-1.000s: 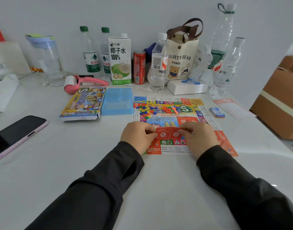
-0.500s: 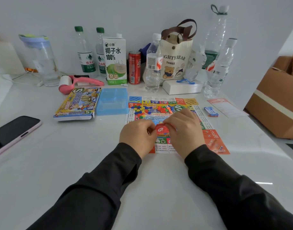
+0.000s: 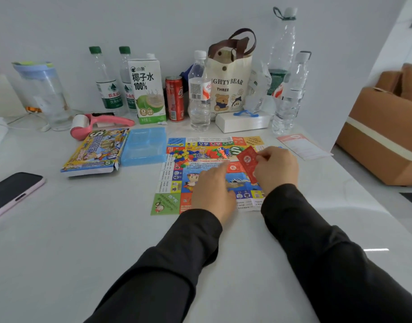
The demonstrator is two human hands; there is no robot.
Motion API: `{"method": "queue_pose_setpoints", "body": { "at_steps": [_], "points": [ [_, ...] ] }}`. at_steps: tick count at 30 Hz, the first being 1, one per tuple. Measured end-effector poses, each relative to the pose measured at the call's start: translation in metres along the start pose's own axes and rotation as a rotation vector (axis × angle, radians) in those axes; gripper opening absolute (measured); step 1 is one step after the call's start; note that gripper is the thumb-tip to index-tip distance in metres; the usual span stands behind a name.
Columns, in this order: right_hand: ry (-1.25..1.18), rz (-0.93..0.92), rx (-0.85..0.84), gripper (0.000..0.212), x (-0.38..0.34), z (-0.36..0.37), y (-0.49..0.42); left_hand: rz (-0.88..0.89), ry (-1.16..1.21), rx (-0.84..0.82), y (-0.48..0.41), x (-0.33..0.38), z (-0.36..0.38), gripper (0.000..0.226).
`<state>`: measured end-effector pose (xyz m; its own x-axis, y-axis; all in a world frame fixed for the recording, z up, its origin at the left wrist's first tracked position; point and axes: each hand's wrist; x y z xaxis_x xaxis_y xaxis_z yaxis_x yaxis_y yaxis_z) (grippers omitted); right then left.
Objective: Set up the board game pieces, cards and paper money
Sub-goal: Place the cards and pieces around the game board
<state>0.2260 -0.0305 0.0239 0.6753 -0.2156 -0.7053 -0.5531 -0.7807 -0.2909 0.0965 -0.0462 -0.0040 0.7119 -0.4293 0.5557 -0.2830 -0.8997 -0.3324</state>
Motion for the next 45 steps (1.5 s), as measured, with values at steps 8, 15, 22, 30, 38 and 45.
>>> {"method": "queue_pose_setpoints", "body": {
  "at_steps": [8, 15, 22, 30, 38, 45],
  "points": [
    [0.031, 0.259, 0.039, 0.021, 0.043, -0.020, -0.034, 0.072, -0.233, -0.100, -0.002, 0.000, 0.007, 0.036],
    [0.087, 0.389, 0.016, 0.017, 0.063, -0.025, -0.046, 0.077, -0.264, -0.089, -0.001, 0.002, 0.007, 0.036],
    [0.333, 0.388, -0.082, 0.032, 0.061, -0.024, -0.052, 0.082, -0.266, -0.091, -0.001, 0.002, 0.007, 0.036],
    [0.414, 0.251, -0.006, 0.028, 0.066, -0.019, -0.050, 0.085, -0.278, -0.112, -0.004, 0.005, 0.006, 0.034],
    [0.375, 0.196, 0.035, 0.027, 0.062, -0.019, -0.052, 0.121, -0.258, -0.032, -0.019, 0.027, 0.004, 0.033],
    [0.327, 0.223, -0.038, 0.034, 0.066, -0.013, -0.066, 0.146, -0.210, -0.011, -0.035, 0.040, 0.029, 0.036]
  ]
}}
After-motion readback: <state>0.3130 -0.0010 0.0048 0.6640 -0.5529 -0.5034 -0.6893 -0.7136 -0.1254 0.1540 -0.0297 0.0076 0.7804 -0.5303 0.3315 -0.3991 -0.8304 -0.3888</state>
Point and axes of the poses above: each hand's wrist, its own y-axis away from the middle knuckle, its own z-axis out of the palm, x = y × z, and after that the axes turned 6 degrees about z, right-handed
